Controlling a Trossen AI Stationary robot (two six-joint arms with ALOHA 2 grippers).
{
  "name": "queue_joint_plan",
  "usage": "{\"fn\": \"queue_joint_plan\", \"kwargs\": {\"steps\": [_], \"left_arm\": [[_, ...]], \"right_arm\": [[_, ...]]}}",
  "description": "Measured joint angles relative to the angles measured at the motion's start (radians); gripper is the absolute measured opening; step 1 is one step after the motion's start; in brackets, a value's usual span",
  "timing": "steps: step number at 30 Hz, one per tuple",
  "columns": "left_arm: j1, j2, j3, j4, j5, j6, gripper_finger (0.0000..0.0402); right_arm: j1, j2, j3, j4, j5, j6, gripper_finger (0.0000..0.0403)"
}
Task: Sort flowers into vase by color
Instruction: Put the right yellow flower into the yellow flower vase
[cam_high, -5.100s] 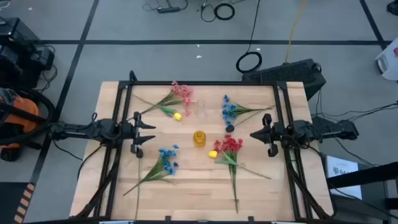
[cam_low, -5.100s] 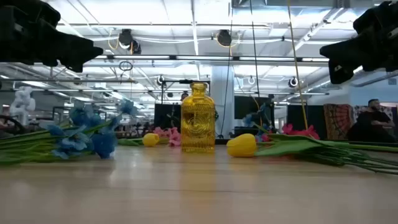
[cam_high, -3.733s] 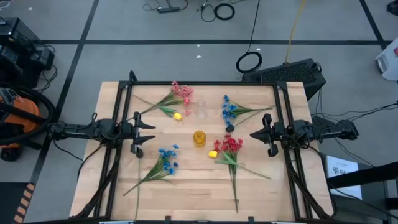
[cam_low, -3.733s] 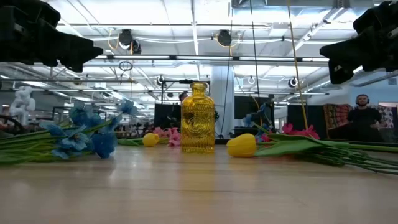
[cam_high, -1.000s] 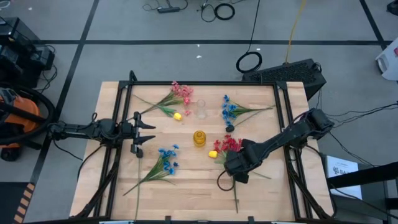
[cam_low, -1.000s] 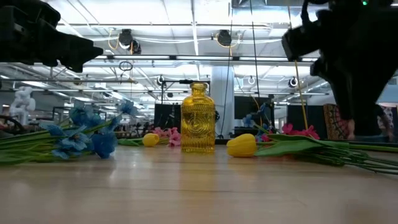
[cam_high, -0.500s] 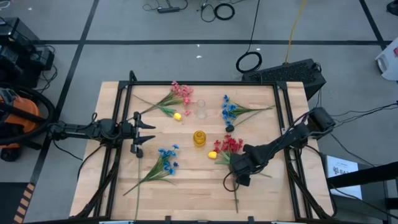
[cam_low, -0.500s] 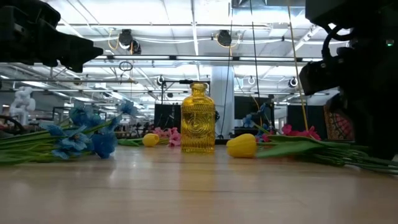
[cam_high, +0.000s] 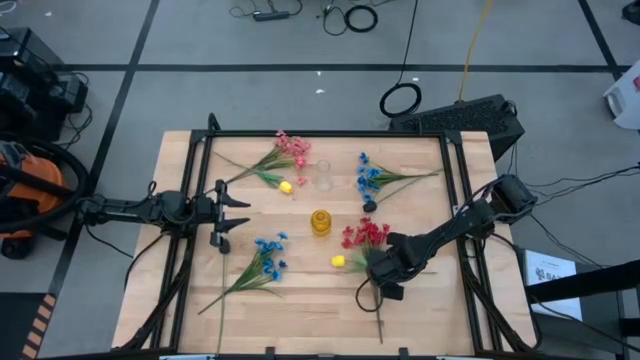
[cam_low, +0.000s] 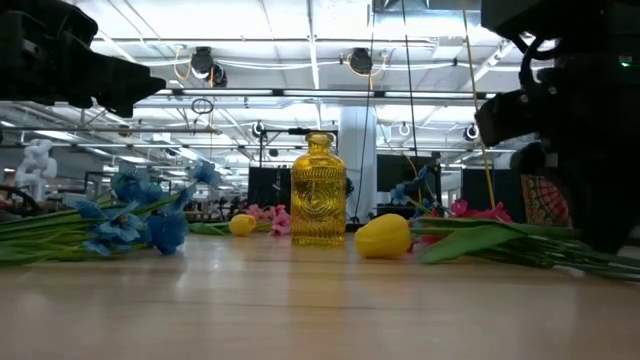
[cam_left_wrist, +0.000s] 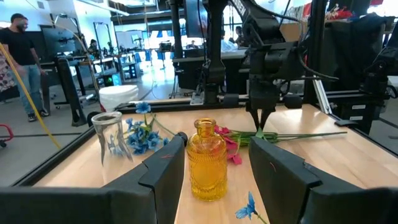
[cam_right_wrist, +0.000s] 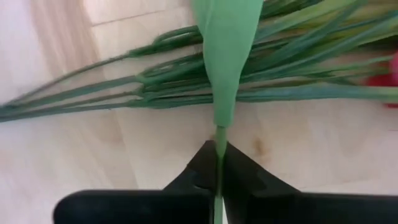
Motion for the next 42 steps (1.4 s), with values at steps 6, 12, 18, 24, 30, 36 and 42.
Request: {"fn": "queue_joint_plan", "kwargs": {"steps": [6, 12, 18, 24, 30, 36, 42], "left_arm": [[0.0, 0.0, 0.0, 0.0, 0.0, 0.0, 0.0187], [0.0, 0.0, 0.0, 0.0, 0.0, 0.0, 0.0187], [0.0, 0.0, 0.0, 0.0, 0.0, 0.0, 0.0187], [0.0, 0.0, 0.0, 0.0, 0.0, 0.0, 0.0187], [0.0, 0.0, 0.0, 0.0, 0.0, 0.0, 0.0187], [0.0, 0.0, 0.0, 0.0, 0.0, 0.0, 0.0187], [0.0, 0.0, 0.0, 0.0, 0.0, 0.0, 0.0187]], "right_arm": [[0.012, -0.075, 0.088, -0.058, 0.1, 0.012, 0.0002], [0.049, -0.257, 0.1, -0.106, 0.337, 0.177, 0.0001], [0.096, -0.46, 0.1, -0.138, 0.656, 0.251, 0.0001], [0.052, -0.564, 0.1, -0.005, 0.886, 0.097, 0.0], [-0.068, -0.545, 0.051, 0.429, 0.76, -0.215, 0.0], [-0.191, -0.484, -0.046, 0.88, 0.535, -0.393, 0.0], [-0.3, -0.362, -0.068, 1.187, 0.296, -0.461, 0.0]]}}
